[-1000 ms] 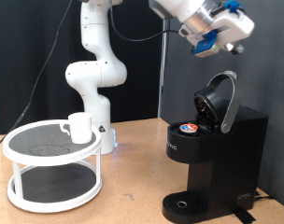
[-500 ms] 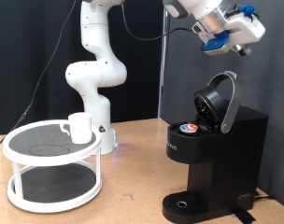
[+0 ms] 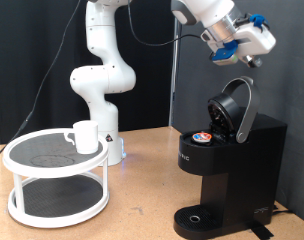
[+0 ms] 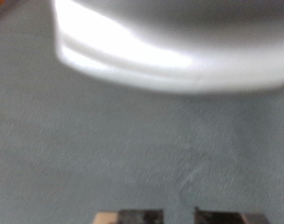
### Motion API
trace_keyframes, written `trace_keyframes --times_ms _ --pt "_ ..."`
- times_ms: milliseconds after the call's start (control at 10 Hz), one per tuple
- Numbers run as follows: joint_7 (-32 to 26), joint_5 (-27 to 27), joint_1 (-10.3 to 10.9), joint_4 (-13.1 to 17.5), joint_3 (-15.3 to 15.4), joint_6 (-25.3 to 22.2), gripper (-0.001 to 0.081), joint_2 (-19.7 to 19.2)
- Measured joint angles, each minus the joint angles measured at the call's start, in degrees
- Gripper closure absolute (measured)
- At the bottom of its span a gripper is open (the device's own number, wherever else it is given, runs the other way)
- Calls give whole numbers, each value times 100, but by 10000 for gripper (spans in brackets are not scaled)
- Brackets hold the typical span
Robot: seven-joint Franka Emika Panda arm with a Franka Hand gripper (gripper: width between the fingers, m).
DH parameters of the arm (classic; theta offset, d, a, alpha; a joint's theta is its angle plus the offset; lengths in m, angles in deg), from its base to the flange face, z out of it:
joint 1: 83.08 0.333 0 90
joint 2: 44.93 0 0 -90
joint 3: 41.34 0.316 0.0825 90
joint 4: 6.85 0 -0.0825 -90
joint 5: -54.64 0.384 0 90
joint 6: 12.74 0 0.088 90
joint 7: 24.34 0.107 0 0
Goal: Make a cup of coffee with the keurig machine
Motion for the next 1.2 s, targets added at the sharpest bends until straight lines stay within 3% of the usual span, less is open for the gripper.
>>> trace_keyframes --times_ms 200,600,1200 --pt "16 -132 -25 -216 0 75 806 -1" --pt "12 -111 -53 -296 -27 155 806 48" --pt "-134 -162 -288 -615 -397 69 806 432"
